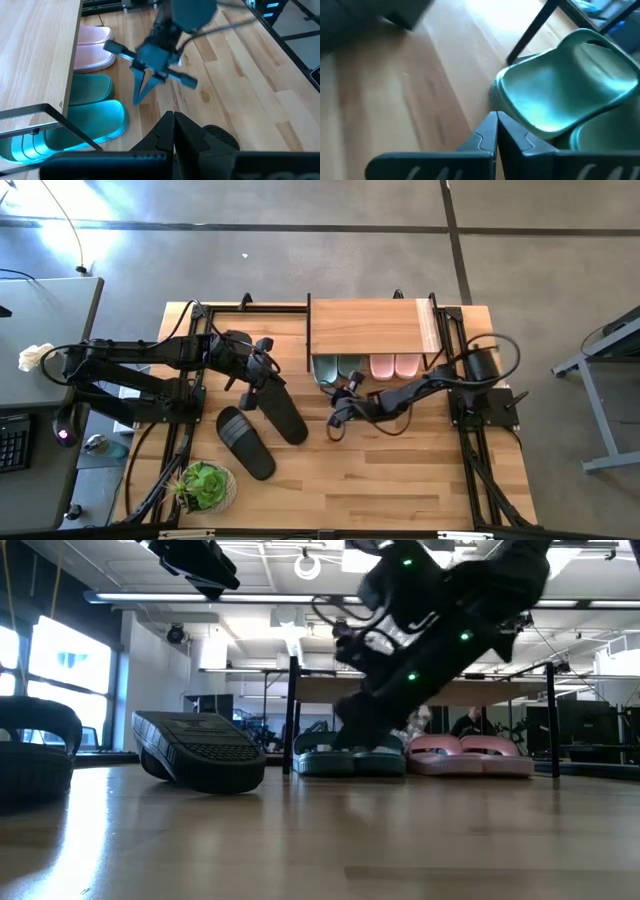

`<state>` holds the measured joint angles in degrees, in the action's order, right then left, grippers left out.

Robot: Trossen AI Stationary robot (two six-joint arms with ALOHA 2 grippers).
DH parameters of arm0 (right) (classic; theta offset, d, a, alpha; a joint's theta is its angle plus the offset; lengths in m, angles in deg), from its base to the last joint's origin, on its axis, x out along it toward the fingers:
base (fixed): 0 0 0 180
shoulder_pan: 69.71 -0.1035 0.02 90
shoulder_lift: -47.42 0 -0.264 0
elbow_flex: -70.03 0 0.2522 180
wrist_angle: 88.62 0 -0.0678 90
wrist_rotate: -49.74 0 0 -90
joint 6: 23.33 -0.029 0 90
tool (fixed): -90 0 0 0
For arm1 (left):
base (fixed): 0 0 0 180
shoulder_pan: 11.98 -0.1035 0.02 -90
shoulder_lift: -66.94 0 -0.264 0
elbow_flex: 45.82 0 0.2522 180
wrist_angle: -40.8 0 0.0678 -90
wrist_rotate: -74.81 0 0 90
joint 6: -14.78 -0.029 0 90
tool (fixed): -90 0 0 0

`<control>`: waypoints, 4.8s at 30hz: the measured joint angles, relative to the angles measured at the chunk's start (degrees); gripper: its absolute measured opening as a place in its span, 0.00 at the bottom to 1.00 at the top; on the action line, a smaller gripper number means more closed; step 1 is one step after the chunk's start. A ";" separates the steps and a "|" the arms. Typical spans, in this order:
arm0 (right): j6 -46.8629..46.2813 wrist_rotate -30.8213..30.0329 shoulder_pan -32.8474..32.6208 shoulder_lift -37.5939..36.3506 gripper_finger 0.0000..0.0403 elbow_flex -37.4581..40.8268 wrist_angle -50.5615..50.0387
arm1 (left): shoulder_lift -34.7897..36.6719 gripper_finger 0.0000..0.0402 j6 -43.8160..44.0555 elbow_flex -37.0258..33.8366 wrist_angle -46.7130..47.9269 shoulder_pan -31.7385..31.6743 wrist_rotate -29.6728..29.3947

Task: Pick and place slides into the shelf
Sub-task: Adjust the pair of green slides, then put the right black slide on the shelf

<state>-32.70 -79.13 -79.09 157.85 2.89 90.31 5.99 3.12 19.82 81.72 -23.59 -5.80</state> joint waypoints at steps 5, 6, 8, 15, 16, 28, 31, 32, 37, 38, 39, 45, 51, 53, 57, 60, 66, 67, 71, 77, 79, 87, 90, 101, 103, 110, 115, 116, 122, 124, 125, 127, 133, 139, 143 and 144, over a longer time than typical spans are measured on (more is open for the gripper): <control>-1.25 0.99 -0.03 4.40 0.00 -6.36 -6.87 | 0.00 0.00 0.00 0.00 0.47 0.00 0.00; -0.89 1.81 -0.01 5.02 0.00 -7.19 -6.72 | 0.00 0.00 0.01 -0.02 0.52 0.01 0.00; -0.76 1.84 0.04 6.27 0.00 -8.29 -6.92 | 0.00 0.00 0.00 -0.02 0.50 0.00 0.00; -1.09 0.11 1.69 7.11 0.00 -9.23 -7.59 | 0.00 0.00 0.00 -0.02 0.53 0.00 0.00; -1.11 -0.30 2.01 7.11 0.00 -9.23 -7.63 | 0.00 0.00 0.00 -0.02 0.54 0.01 0.00; -1.18 0.22 4.87 7.11 0.00 -9.23 -7.35 | -0.02 0.00 0.17 -0.02 1.46 0.00 0.00; -1.11 0.29 5.10 7.11 0.00 -9.22 -7.32 | -0.02 0.00 0.17 -0.02 1.48 0.00 0.00; -1.10 0.51 5.13 7.11 0.00 -9.21 -7.32 | -0.02 0.00 0.20 -0.02 1.51 0.01 0.00; 0.29 3.13 4.72 6.98 0.00 -9.17 -7.39 | -0.02 0.00 0.20 -0.02 1.53 0.02 0.00; 0.79 3.13 4.31 6.71 0.00 -9.13 -7.60 | -0.02 0.00 0.20 -0.02 1.53 0.00 0.00; 1.28 3.15 3.80 6.45 0.00 -9.12 -7.54 | -0.02 0.00 0.20 -0.02 1.53 0.00 0.00; 1.96 2.34 1.43 4.19 0.00 -9.15 -12.32 | -0.02 0.00 0.20 -0.02 1.62 0.02 0.00; -5.14 -0.76 0.71 2.60 0.00 -9.12 -26.27 | -0.02 0.00 0.20 -0.02 2.15 0.01 0.00; -7.65 -2.47 0.61 2.63 0.00 -9.12 -30.44 | -0.02 0.00 0.20 -0.02 2.62 0.01 0.00; -9.46 -4.34 0.61 2.69 0.00 -8.52 -30.96 | -0.02 0.00 0.20 -0.02 3.08 0.01 0.00; -9.01 -4.69 1.26 2.69 0.00 -7.50 -28.84 | -0.02 0.00 0.22 -0.02 3.08 0.01 0.00; -8.89 -4.68 3.12 2.69 0.00 -5.26 -26.93 | -0.02 0.00 0.20 -0.02 3.08 0.00 0.00; -8.84 -4.77 3.29 2.69 0.00 -5.03 -26.60 | -0.02 0.00 0.21 -0.02 3.10 0.00 0.00; -11.03 -5.28 3.43 2.67 0.00 -4.79 -27.04 | -0.02 0.00 0.21 -0.02 3.08 0.00 0.00; -13.76 -7.42 3.23 2.65 0.00 -4.78 -29.39 | -0.02 0.00 0.22 -0.02 3.10 0.01 0.00; -15.17 -7.80 3.23 2.65 0.00 -4.78 -30.62 | -0.02 0.00 0.22 -0.02 3.12 0.00 0.00; -17.74 -8.49 2.68 2.58 0.00 -4.82 -33.83 | -0.02 0.00 0.26 -0.02 3.50 0.00 0.00; -17.87 -8.68 2.00 2.58 0.00 -4.82 -34.39 | -0.02 0.00 0.33 -0.02 3.49 0.01 0.00; -17.38 -5.41 -2.51 -1.58 0.00 -4.58 -37.20 | -0.02 0.00 3.29 -0.02 5.13 0.24 0.70; -17.37 -5.16 -3.66 -2.93 0.00 -4.58 -37.84 | -0.02 0.00 4.44 -0.02 5.26 1.66 1.26; -12.79 -1.41 -7.75 -9.57 0.00 -4.62 -36.73 | -0.39 0.00 8.60 -0.02 12.00 10.04 -12.13; -9.81 4.56 -8.70 -13.72 0.00 -4.62 -33.70 | -1.35 0.00 24.36 -0.03 21.32 12.39 -26.48; -9.36 6.37 -8.50 -14.36 0.00 -4.62 -32.95 | -1.39 0.00 28.17 -0.07 23.09 12.03 -27.68; -6.38 16.76 -6.17 -15.62 0.00 -4.73 -30.74 | -1.70 0.00 36.02 -0.02 25.00 4.66 -25.17; -6.17 19.10 -5.34 -15.61 0.00 -4.71 -30.86 | -1.73 0.00 36.35 -0.02 25.13 0.34 -19.25; -6.21 19.87 -5.09 -15.60 0.00 -4.71 -31.03 | -1.73 0.00 36.05 -0.02 25.26 -1.98 -15.85; -6.13 21.50 -4.82 -15.58 0.00 -4.71 -31.49 | -1.90 0.00 35.11 -0.02 25.37 -6.56 -9.08; -5.13 23.18 -5.01 -15.56 0.00 -4.71 -31.59 | -2.06 0.06 32.42 -0.02 25.91 -18.30 1.14; -5.09 24.20 -5.01 -15.54 0.00 -4.71 -31.74 | -4.43 0.30 33.32 0.01 29.94 -25.91 1.19; -4.67 24.50 -5.03 -15.52 0.00 -4.71 -31.74 | -8.62 0.43 34.35 0.00 31.22 -28.62 3.54; -4.67 24.51 -5.03 -15.52 0.00 -4.71 -31.74 | -9.86 0.45 34.42 0.02 31.23 -29.12 4.86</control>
<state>-37.37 -54.62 -84.12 142.33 -1.82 58.57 -3.87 37.54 19.84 112.96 -52.71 -0.93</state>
